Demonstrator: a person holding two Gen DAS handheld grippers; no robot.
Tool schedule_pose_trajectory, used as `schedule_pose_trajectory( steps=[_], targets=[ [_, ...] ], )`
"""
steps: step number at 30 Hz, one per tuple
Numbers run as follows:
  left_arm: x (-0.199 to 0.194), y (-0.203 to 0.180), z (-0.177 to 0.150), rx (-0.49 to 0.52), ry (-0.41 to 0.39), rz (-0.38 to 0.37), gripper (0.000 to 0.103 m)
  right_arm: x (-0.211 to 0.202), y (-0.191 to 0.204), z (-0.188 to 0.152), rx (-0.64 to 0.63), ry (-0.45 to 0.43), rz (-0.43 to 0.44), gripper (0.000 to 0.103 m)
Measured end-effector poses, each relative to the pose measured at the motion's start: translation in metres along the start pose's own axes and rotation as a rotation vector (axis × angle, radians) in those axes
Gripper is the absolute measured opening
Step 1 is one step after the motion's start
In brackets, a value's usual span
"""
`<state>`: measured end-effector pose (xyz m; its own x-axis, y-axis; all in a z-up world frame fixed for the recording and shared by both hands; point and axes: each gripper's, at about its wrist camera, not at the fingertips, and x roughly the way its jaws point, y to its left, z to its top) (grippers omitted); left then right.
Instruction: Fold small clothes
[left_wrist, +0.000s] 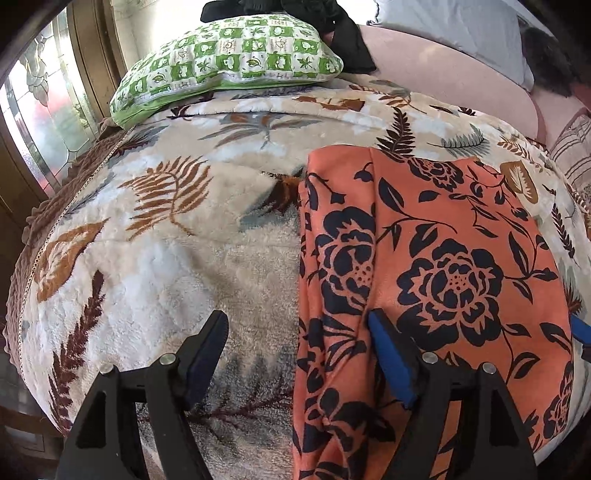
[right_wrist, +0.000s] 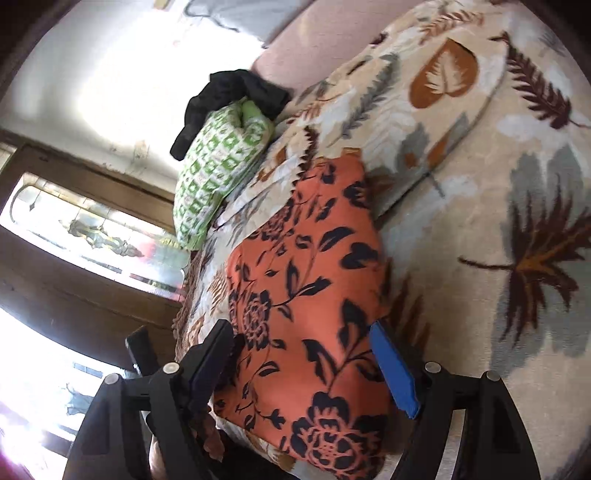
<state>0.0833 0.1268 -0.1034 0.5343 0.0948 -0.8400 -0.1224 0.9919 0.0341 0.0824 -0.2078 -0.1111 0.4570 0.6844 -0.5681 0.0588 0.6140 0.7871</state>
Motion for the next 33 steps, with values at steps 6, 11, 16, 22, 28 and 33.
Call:
schedule_pose_trajectory(
  steps=[6,11,16,22,28,33],
  targets=[
    [0.001,0.003,-0.002,-0.015,-0.009,-0.012,0.080,0.041,-0.008,0.007,0.012,0.110,0.012,0.048],
    [0.003,0.005,-0.005,-0.013,-0.028,-0.012,0.085,0.044,0.033,-0.010,-0.289,0.094,-0.196,0.033],
    [0.004,0.008,-0.006,-0.015,-0.039,-0.029,0.085,0.037,0.009,0.005,-0.140,0.080,-0.143,0.059],
    [0.005,0.009,-0.007,-0.020,-0.046,-0.038,0.085,0.038,0.002,0.027,-0.055,0.020,-0.075,0.074],
    [0.008,0.015,-0.007,-0.053,-0.034,-0.063,0.087,0.055,0.032,0.014,-0.227,0.016,-0.169,0.033],
    [0.008,0.015,-0.007,-0.046,-0.041,-0.063,0.088,0.058,0.013,0.020,-0.167,0.024,-0.248,0.071]
  ],
)
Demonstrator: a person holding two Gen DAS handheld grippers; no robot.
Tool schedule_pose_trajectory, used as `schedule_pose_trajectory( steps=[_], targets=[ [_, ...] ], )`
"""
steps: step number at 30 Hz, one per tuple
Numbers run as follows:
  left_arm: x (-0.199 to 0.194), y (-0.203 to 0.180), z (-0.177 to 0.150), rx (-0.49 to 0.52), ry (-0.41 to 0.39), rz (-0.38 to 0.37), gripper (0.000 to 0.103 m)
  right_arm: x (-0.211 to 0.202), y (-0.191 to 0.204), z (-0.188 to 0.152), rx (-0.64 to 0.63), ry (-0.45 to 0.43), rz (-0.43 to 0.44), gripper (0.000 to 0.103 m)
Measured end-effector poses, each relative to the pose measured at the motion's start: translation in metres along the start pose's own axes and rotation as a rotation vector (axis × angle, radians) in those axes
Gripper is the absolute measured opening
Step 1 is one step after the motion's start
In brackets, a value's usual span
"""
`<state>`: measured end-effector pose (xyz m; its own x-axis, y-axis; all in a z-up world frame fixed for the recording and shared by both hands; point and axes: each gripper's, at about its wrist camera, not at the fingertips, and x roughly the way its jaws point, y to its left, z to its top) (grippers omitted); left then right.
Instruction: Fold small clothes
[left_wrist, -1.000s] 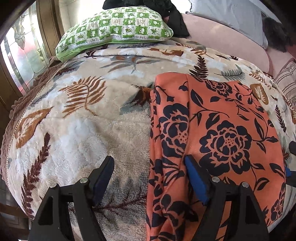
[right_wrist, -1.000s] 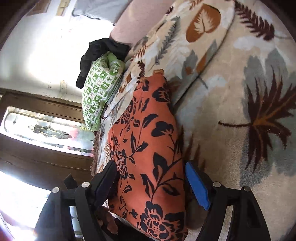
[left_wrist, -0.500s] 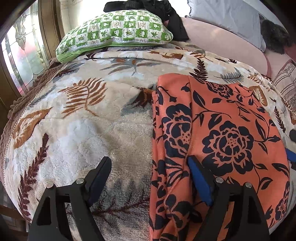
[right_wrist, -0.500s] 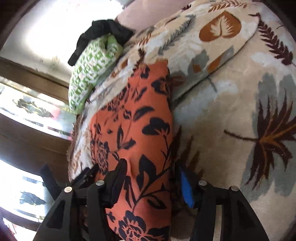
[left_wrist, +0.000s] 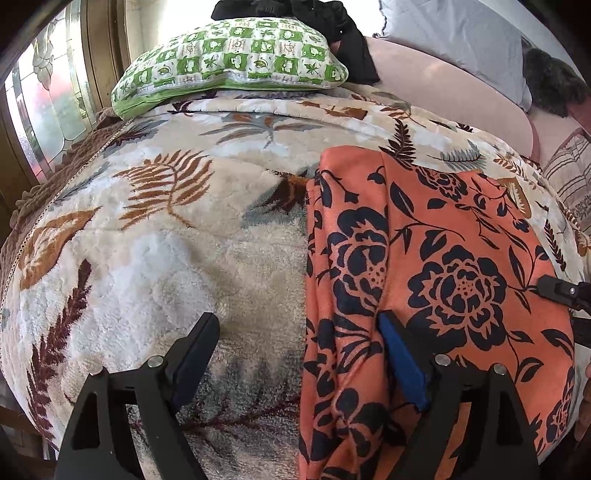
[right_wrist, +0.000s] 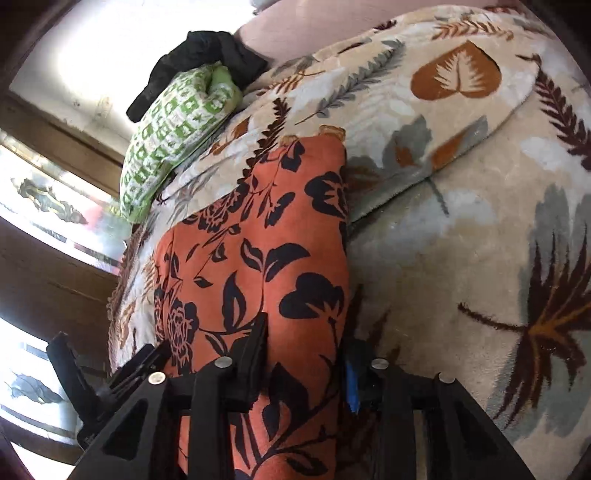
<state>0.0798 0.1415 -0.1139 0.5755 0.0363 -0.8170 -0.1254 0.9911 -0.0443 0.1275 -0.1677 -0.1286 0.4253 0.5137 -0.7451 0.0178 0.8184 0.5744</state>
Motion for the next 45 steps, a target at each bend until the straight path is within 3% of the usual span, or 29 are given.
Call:
schedule_pose_trajectory(
  steps=[1,5,8,13,16,18,23,26,27,29,34,37,39,40,45],
  targets=[
    [0.000,0.001,0.000,-0.005,0.002,-0.002,0.088,-0.007,-0.001,-0.002,0.008,-0.025,-0.017,0.076],
    [-0.001,-0.002,-0.001,0.008,-0.008,0.014,0.088,-0.042,-0.005,-0.013,0.014,-0.128,0.004,0.076],
    [-0.001,-0.003,-0.001,0.011,-0.010,0.018,0.088,-0.066,0.004,-0.021,0.025,-0.159,0.105,0.076],
    [-0.002,-0.002,0.000,0.014,-0.006,0.016,0.088,-0.050,0.031,-0.024,-0.041,-0.073,0.273,0.077],
    [-0.009,0.003,0.004,-0.026,0.019,-0.021,0.086,-0.016,0.003,-0.025,0.095,-0.005,0.290,0.077],
    [-0.027,0.006,0.005,-0.049,0.011,-0.042,0.086,-0.027,0.003,-0.029,0.134,-0.036,0.330,0.077],
    [-0.061,-0.001,-0.013,-0.061,-0.003,-0.124,0.086,-0.054,0.020,-0.040,0.034,-0.065,0.343,0.077],
    [-0.036,-0.007,-0.033,-0.023,0.100,-0.063,0.088,-0.041,0.005,-0.046,0.079,-0.030,0.330,0.077],
    [-0.028,-0.004,-0.039,-0.041,0.123,-0.073,0.088,-0.037,-0.001,-0.047,0.103,-0.015,0.345,0.077],
    [-0.029,0.004,-0.041,-0.104,0.115,-0.109,0.088,-0.042,0.003,-0.042,0.096,-0.008,0.345,0.077],
    [-0.030,0.003,-0.041,-0.062,0.091,-0.102,0.088,-0.058,0.032,-0.017,0.000,-0.050,0.354,0.077],
    [-0.030,0.006,-0.044,-0.073,0.086,-0.125,0.088,-0.037,0.028,-0.003,0.038,-0.021,0.352,0.078],
    [-0.029,0.008,-0.045,-0.076,0.088,-0.137,0.089,-0.006,0.011,0.001,0.092,0.066,0.269,0.080],
    [-0.029,0.009,-0.045,-0.072,0.083,-0.138,0.089,-0.001,0.005,0.000,0.136,0.078,0.279,0.080],
    [-0.029,0.009,-0.045,-0.063,0.074,-0.144,0.089,-0.022,0.032,0.017,0.089,0.048,0.304,0.080]
  ],
)
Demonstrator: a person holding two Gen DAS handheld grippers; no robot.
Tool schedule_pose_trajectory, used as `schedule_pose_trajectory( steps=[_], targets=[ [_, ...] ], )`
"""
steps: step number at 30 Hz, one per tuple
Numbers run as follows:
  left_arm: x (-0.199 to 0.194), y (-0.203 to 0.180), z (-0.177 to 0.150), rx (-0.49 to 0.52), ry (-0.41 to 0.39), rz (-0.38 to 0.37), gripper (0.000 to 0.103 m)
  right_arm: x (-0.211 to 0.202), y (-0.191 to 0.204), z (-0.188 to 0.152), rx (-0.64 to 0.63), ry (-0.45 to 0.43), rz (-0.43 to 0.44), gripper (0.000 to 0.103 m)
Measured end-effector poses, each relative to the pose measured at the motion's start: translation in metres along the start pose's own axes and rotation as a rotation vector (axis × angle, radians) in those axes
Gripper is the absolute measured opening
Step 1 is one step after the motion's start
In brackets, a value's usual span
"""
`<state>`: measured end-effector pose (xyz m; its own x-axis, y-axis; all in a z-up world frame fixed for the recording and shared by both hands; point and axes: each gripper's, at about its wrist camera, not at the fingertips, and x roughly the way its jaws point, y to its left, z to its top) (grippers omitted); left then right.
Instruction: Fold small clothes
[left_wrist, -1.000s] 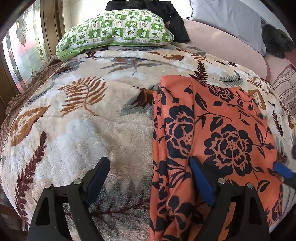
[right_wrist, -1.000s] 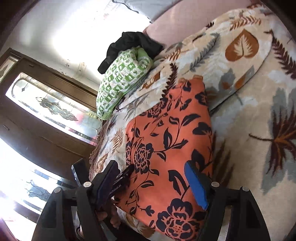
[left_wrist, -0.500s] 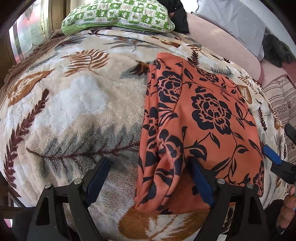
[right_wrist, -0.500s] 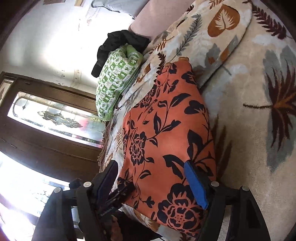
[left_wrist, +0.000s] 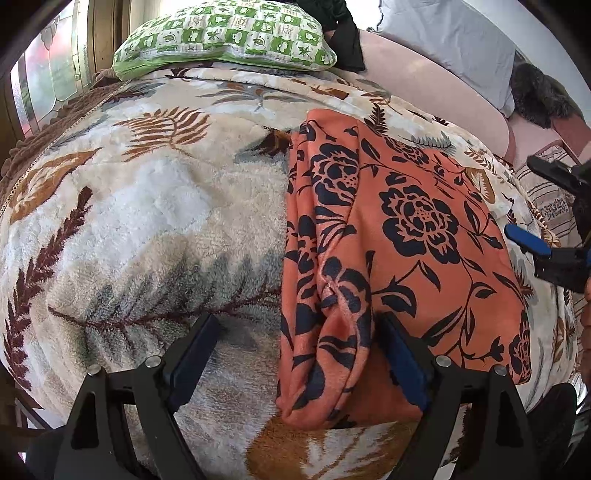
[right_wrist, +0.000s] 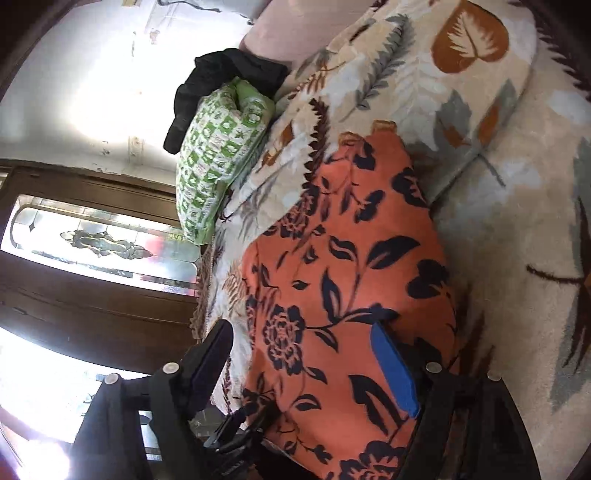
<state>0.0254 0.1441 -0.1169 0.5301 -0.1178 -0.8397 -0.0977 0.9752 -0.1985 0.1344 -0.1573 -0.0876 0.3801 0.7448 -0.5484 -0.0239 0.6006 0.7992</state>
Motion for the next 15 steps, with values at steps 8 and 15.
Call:
schedule_pose_trajectory(
  steps=[8,15],
  targets=[
    [0.000,0.002,-0.001,0.014,-0.008,-0.010,0.089,0.028,-0.012,0.013,0.076,0.043,-0.099,0.083],
    [0.000,0.003,0.000,0.006,-0.003,-0.025,0.089,0.054,-0.002,0.013,0.007,0.086,-0.148,0.083]
  ],
)
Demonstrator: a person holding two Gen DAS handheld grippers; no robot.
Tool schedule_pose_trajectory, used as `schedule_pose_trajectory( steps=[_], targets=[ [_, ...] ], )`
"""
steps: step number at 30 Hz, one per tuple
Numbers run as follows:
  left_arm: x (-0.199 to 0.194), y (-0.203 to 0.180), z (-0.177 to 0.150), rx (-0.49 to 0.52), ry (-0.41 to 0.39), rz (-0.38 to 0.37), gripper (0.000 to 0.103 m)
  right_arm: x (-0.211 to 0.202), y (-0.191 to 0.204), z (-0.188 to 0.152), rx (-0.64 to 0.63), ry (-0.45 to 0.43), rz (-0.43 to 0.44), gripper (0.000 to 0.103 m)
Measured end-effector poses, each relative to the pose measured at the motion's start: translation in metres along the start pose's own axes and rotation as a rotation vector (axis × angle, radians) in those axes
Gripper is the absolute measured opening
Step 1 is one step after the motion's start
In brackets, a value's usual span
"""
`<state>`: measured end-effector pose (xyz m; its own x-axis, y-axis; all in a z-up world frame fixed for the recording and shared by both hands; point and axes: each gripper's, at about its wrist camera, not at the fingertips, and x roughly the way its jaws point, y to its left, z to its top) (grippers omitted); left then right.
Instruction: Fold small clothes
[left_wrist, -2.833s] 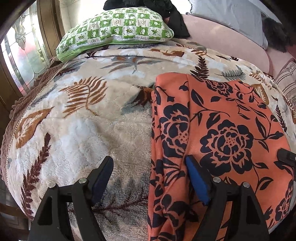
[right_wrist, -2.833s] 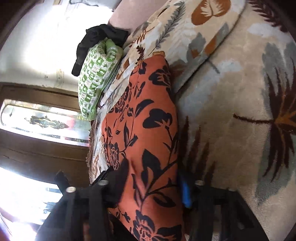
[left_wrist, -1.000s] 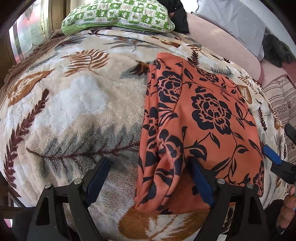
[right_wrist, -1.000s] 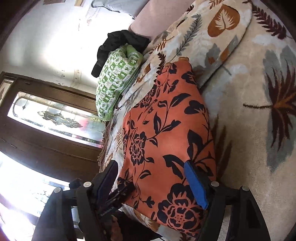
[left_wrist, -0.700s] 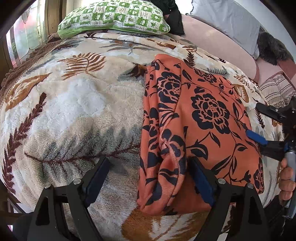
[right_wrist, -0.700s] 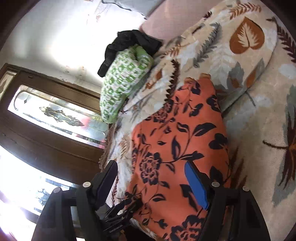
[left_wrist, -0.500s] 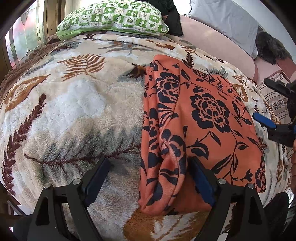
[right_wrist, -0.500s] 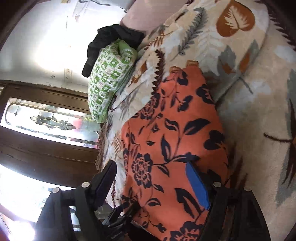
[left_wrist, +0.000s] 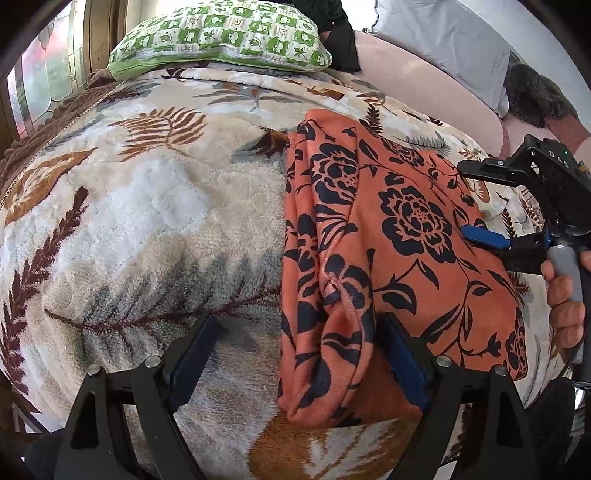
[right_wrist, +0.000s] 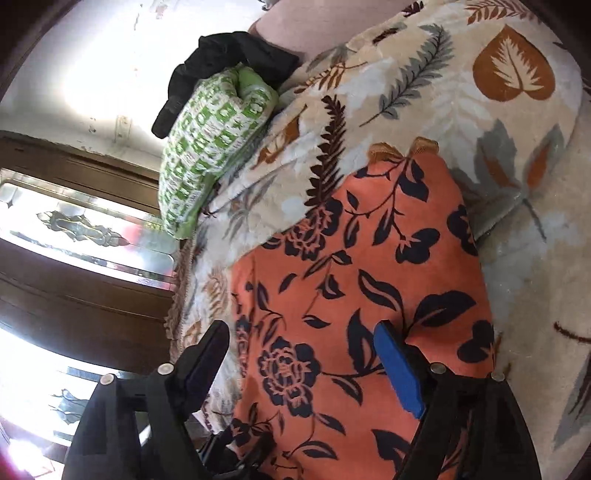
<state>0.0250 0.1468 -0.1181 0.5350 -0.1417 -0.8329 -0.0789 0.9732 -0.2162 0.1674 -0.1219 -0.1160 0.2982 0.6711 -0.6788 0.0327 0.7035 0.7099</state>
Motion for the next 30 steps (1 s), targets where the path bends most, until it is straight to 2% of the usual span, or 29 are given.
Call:
schedule_pose_trajectory(
  steps=[2,5,7,9,11,14,16,19,20,21,23,26,29,30],
  targets=[
    [0.000,0.000,-0.001,0.001,-0.002,0.000,0.089,-0.005,0.001,-0.003,0.005,-0.029,0.011,0.083],
    [0.000,-0.001,-0.001,0.002,-0.002,0.006,0.090,-0.012,0.017,-0.006,-0.030,-0.020,0.053,0.083],
    [0.000,0.000,-0.001,0.003,-0.003,0.005,0.090,-0.008,0.023,-0.006,-0.084,-0.023,0.018,0.083],
    [0.000,0.000,-0.001,0.007,-0.003,0.005,0.090,0.010,0.011,-0.007,-0.052,0.027,-0.012,0.084],
    [-0.001,0.000,-0.003,0.008,-0.006,0.007,0.090,0.005,0.014,-0.007,-0.047,0.006,-0.007,0.084],
    [-0.001,-0.001,-0.002,0.009,-0.005,0.012,0.090,-0.001,0.033,-0.006,-0.073,0.017,0.066,0.085],
    [-0.001,-0.001,-0.002,0.008,-0.005,0.010,0.090,0.004,0.042,-0.005,-0.122,0.015,0.060,0.085],
    [-0.002,-0.002,-0.003,0.010,-0.005,0.009,0.090,0.034,0.027,-0.006,-0.087,0.094,-0.007,0.085],
    [-0.002,-0.001,-0.004,0.011,-0.006,0.008,0.090,0.031,0.032,-0.006,-0.101,0.077,-0.017,0.085],
    [-0.002,-0.001,-0.004,0.010,-0.006,0.007,0.090,0.028,0.042,-0.006,-0.107,0.081,-0.011,0.086],
    [-0.002,-0.001,-0.003,0.013,-0.004,0.007,0.090,0.025,0.063,-0.004,-0.139,0.100,0.069,0.086],
    [-0.001,0.000,-0.003,0.014,-0.004,0.003,0.090,0.037,0.086,0.001,-0.217,0.092,0.066,0.086],
    [0.000,0.000,-0.002,0.024,-0.004,0.003,0.090,0.083,0.066,0.001,-0.161,0.227,-0.015,0.087],
    [0.000,0.001,-0.002,0.023,-0.005,0.000,0.090,0.076,0.069,0.000,-0.175,0.192,-0.006,0.086]
  ],
)
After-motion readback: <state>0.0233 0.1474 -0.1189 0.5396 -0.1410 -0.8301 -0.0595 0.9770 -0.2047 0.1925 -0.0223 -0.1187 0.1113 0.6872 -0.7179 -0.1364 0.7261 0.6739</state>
